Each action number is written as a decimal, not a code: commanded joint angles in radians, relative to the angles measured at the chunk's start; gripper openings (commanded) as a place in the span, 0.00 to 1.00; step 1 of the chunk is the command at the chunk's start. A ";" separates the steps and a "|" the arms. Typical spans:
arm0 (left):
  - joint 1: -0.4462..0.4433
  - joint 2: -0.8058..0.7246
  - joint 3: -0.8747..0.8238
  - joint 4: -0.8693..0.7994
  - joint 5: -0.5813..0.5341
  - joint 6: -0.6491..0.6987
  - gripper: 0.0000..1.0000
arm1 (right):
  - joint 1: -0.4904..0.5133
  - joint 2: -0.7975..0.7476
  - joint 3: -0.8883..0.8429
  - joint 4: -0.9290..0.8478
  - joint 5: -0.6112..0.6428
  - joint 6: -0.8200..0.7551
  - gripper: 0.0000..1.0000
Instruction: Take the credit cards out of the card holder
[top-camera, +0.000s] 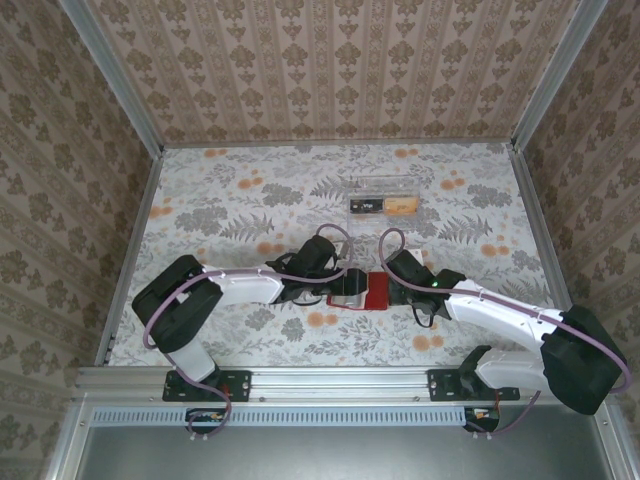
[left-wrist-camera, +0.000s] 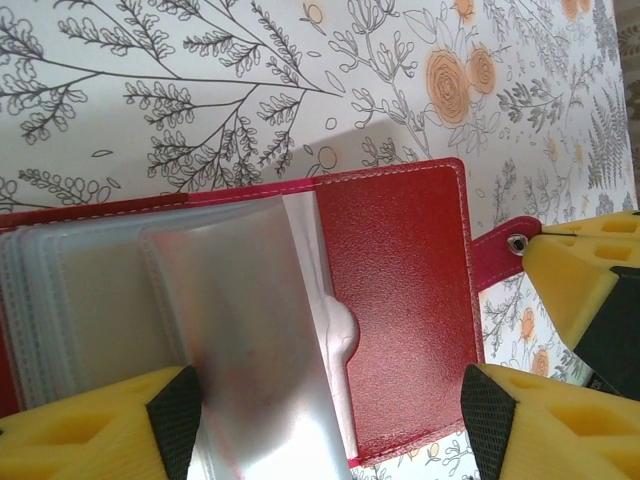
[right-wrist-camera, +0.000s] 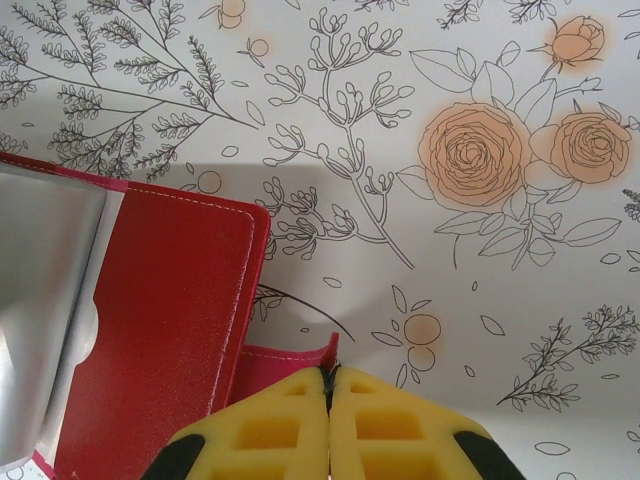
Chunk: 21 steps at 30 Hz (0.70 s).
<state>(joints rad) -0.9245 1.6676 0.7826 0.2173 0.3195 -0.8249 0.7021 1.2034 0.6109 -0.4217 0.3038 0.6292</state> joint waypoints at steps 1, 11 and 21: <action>-0.007 0.002 0.024 0.014 0.026 0.020 0.73 | -0.003 -0.024 -0.011 -0.003 -0.003 0.019 0.19; -0.011 0.011 0.026 0.021 0.030 0.018 0.72 | -0.001 -0.062 -0.046 0.106 -0.175 0.070 0.53; 0.003 -0.072 0.027 -0.102 -0.054 0.054 0.75 | -0.003 0.084 -0.042 0.113 -0.138 0.092 0.15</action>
<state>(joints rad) -0.9279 1.6547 0.7872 0.1860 0.3115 -0.8097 0.7021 1.2732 0.5800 -0.3126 0.1471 0.7116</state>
